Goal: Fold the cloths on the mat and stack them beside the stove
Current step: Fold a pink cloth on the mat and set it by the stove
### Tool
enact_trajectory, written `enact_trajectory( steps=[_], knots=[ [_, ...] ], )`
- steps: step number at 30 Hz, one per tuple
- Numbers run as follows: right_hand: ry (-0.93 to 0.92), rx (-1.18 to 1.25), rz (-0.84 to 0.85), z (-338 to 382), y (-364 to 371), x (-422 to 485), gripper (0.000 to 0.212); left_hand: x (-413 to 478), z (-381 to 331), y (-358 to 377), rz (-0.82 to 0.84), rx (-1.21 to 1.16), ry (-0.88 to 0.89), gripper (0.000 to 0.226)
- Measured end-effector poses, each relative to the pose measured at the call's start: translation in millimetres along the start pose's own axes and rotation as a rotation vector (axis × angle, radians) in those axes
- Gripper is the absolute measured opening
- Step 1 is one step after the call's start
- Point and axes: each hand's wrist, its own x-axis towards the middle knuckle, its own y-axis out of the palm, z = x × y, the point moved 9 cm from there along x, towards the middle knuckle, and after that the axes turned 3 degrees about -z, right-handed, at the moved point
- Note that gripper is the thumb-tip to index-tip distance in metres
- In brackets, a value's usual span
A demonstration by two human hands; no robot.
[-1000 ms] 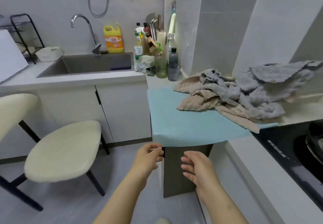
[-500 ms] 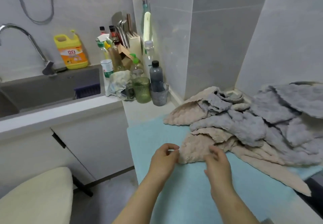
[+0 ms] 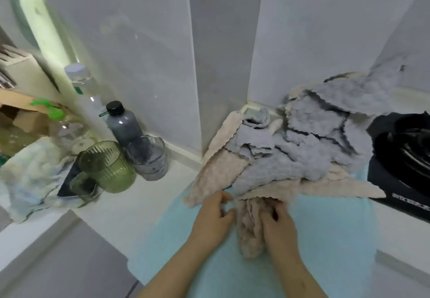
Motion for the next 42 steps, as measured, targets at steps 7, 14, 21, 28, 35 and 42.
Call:
enact_trajectory(
  steps=[7, 14, 21, 28, 35, 42],
  knots=[
    [-0.055, 0.002, -0.087, -10.1, -14.9, -26.9, 0.026, 14.3, 14.3, -60.2, -0.486, -0.026, 0.023, 0.030],
    [-0.086, 0.048, -0.149, -21.3, -27.4, -57.7, 0.021, 29.9, 29.6, -53.5, -0.300, 0.013, -0.039, 0.043],
    [-0.105, 0.009, -0.162, -30.2, -17.7, -76.5, 0.022, 42.7, 25.2, -63.4, -0.189, 0.232, -0.037, 0.023],
    [-0.073, 0.140, -0.205, -41.6, -22.0, -87.0, 0.018, -2.4, -39.0, -63.0, -0.110, 0.077, 0.396, 0.017],
    [-0.031, 0.234, -0.207, -39.5, -23.3, -87.0, 0.015, -41.0, -23.4, -26.5, 0.349, 0.078, 0.291, 0.023],
    [-0.084, 0.132, -0.202, -27.8, -21.0, -85.3, 0.007, -51.3, -5.4, -4.7, 0.387, 0.114, 0.300, 0.020]
  ],
)
